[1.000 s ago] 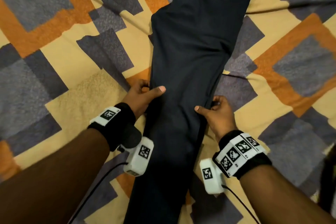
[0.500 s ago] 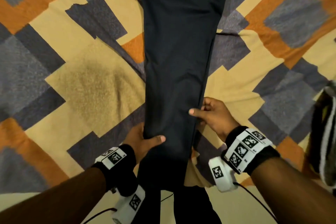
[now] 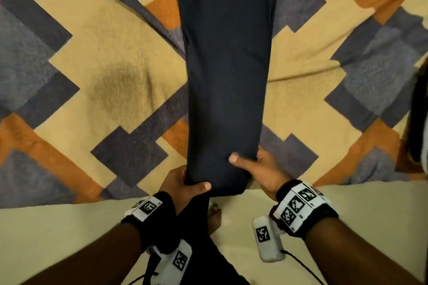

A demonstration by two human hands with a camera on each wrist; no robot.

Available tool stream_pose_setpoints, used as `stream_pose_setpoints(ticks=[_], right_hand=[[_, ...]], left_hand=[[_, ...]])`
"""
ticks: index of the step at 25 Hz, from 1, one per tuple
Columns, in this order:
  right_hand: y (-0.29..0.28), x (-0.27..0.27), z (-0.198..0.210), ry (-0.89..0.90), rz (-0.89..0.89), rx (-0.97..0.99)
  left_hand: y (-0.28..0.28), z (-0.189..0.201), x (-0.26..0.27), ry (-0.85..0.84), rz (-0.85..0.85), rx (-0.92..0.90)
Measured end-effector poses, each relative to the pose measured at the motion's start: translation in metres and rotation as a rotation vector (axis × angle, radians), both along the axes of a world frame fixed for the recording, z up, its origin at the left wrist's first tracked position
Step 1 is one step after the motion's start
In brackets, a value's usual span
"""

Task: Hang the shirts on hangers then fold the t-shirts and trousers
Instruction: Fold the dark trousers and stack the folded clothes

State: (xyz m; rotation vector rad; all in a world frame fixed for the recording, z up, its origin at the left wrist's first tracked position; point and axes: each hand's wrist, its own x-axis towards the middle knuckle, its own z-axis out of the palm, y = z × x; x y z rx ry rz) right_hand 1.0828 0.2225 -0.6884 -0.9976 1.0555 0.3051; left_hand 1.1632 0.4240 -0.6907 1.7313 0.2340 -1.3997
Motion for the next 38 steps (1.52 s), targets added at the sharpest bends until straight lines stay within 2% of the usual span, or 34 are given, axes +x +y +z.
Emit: stream_pose_setpoints(ticks=[1,3,5,9,12,13,15,18,22,25,28,31,35,36,38], right_hand=[[0.007,-0.012,0.002,0.019,0.096,-0.013],[0.017,-0.040,0.003,0.004,0.069,-0.022],[0.026,-0.064,0.008,-0.038,0.117,0.019],[0.042,-0.111,0.012,-0.048,0.217,0.113],[0.050,-0.145,0.022,0.016,0.481,0.278],[0.050,-0.150,0.025,0.042,0.517,0.309],[0.054,-0.159,0.036,0.068,0.479,0.341],[0.058,-0.162,0.053,0.043,0.383,0.288],[0.068,-0.165,0.071,0.004,0.313,0.214],[0.073,-0.171,0.081,-0.020,0.321,0.176],[0.076,-0.177,0.084,-0.051,0.335,0.094],[0.081,-0.183,0.086,-0.094,0.312,0.023],[0.073,-0.183,0.093,-0.150,0.273,-0.051],[0.065,-0.180,0.097,-0.158,0.249,-0.020],[0.047,-0.169,0.103,-0.209,0.251,0.038]], left_hand=[[0.004,-0.001,-0.006,0.011,0.023,0.009],[0.008,0.000,-0.019,0.072,0.172,0.026],[0.010,0.009,-0.031,0.106,0.298,0.073],[0.027,0.029,-0.069,0.055,0.178,0.105],[0.045,0.041,-0.096,-0.009,-0.008,0.117],[0.049,0.044,-0.100,-0.024,-0.043,0.116],[0.060,0.054,-0.111,-0.010,-0.028,0.096],[0.067,0.073,-0.116,-0.057,-0.004,0.078],[0.061,0.098,-0.126,-0.295,-0.120,0.095],[0.066,0.103,-0.126,-0.372,-0.179,0.090],[0.070,0.105,-0.121,-0.332,-0.195,0.064],[0.069,0.105,-0.118,-0.212,-0.188,-0.042],[0.067,0.114,-0.101,-0.030,-0.097,-0.192],[0.066,0.118,-0.095,-0.033,-0.117,-0.235],[0.062,0.122,-0.082,-0.156,-0.245,-0.294]])
